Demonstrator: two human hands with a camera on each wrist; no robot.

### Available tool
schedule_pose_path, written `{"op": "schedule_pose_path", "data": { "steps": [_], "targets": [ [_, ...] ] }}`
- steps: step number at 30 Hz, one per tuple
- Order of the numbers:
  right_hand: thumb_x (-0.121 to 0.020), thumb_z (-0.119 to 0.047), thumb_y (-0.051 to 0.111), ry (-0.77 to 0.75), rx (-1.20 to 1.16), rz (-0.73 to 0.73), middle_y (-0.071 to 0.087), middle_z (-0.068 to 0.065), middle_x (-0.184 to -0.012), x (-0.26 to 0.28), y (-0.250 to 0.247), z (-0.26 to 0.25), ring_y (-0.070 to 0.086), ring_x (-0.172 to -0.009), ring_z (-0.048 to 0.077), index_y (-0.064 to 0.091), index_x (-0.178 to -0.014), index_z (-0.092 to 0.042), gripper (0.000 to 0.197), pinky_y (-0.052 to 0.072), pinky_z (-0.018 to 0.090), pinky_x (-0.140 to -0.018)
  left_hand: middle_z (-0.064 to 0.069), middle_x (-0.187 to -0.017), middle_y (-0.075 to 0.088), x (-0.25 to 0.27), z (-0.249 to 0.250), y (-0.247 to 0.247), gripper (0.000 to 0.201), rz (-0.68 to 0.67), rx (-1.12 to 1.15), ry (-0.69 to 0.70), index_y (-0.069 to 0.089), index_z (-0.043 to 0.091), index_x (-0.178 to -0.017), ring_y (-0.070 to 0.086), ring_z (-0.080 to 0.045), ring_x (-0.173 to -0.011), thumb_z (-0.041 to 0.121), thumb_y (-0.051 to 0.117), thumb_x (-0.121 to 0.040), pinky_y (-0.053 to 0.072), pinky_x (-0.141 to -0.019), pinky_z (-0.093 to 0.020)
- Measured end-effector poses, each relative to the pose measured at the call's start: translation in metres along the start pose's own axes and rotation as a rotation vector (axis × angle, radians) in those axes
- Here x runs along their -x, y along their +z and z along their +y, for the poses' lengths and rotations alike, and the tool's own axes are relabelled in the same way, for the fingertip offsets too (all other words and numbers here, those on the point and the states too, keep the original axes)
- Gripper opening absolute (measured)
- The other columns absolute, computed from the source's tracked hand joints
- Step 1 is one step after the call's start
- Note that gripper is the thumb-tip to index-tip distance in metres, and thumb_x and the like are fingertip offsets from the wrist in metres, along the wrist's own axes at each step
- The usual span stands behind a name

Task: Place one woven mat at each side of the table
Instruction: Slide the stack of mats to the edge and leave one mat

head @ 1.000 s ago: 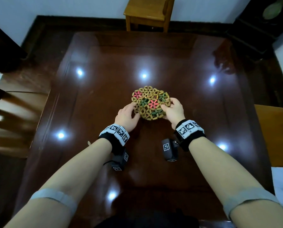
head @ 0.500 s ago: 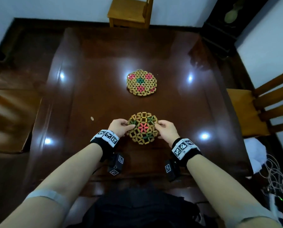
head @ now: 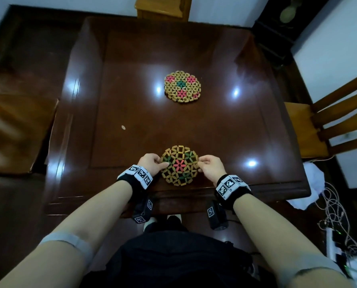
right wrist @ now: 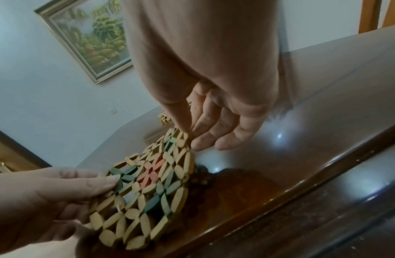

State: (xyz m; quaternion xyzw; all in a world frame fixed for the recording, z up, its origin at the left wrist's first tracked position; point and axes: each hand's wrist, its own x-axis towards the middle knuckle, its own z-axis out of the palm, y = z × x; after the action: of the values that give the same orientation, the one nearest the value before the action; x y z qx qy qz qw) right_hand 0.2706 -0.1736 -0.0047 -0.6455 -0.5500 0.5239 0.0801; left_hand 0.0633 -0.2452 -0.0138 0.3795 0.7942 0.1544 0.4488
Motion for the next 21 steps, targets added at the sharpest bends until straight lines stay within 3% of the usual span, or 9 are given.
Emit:
{"op": "schedule_pose_path", "data": {
  "steps": [3,8,12,16,18,21],
  "targets": [
    [-0.087,-0.008,0.061,-0.001,0.026,0.0,0.068,-0.001,-0.084,0.0,-0.005,0.004,0.064,-0.069,0.01,0.066,-0.091,-0.017,0.011,0.055,0.034,-0.087,-0.001,-0.096,0.065,0.001,-0.003,0.005,0.033,0.03,0.009,-0.018,0.066,0.011,-0.105,0.059,-0.015,-0.087,0.036,0.069,-0.084,0.047,-0.076,-0.026],
    [-0.085,-0.007,0.061,-0.011,0.077,-0.055,0.068,-0.003,-0.077,-0.005,-0.008,0.009,0.065,-0.068,0.012,0.065,-0.083,-0.021,0.015,0.056,0.037,-0.089,-0.001,-0.102,0.069,0.002,-0.002,0.01,0.024,0.068,0.001,0.001,0.069,0.015,-0.102,0.06,-0.014,-0.088,0.031,0.068,-0.084,0.046,-0.073,-0.025],
    [-0.085,-0.014,0.062,-0.032,0.134,-0.027,0.072,0.003,-0.092,-0.008,-0.013,0.01,0.069,-0.089,0.021,0.068,-0.093,-0.018,0.011,0.054,0.036,-0.091,0.0,-0.096,0.066,0.003,0.004,0.011,0.027,0.058,-0.066,-0.001,0.068,0.014,-0.098,0.059,-0.015,-0.085,0.037,0.07,-0.082,0.045,-0.07,-0.025],
    [-0.087,-0.027,0.061,-0.084,0.388,-0.02,0.065,-0.005,-0.099,-0.008,-0.019,0.007,0.061,-0.091,0.015,0.063,-0.104,-0.021,0.018,0.048,0.028,-0.078,0.001,-0.087,0.063,0.004,0.008,0.016,0.028,0.005,-0.192,-0.009,0.058,0.018,-0.087,0.06,-0.018,-0.079,0.045,0.067,-0.082,0.047,-0.064,-0.03],
    [-0.087,-0.031,0.061,-0.177,0.529,-0.023,0.062,-0.006,-0.105,-0.005,-0.017,0.005,0.06,-0.095,0.016,0.059,-0.107,-0.024,0.022,0.05,0.031,-0.076,-0.004,-0.086,0.066,0.004,0.011,0.017,0.033,-0.045,-0.274,0.006,0.055,0.018,-0.082,0.062,-0.021,-0.076,0.049,0.065,-0.081,0.05,-0.064,-0.033],
    [-0.085,-0.035,0.064,-0.286,0.66,-0.061,0.057,-0.003,-0.118,-0.002,-0.012,0.004,0.056,-0.108,0.019,0.055,-0.117,-0.025,0.034,0.053,0.039,-0.083,-0.004,-0.088,0.066,0.004,0.017,0.018,0.037,-0.064,-0.348,0.024,0.056,0.017,-0.092,0.064,-0.022,-0.08,0.052,0.063,-0.081,0.054,-0.071,-0.038]
  ]
}}
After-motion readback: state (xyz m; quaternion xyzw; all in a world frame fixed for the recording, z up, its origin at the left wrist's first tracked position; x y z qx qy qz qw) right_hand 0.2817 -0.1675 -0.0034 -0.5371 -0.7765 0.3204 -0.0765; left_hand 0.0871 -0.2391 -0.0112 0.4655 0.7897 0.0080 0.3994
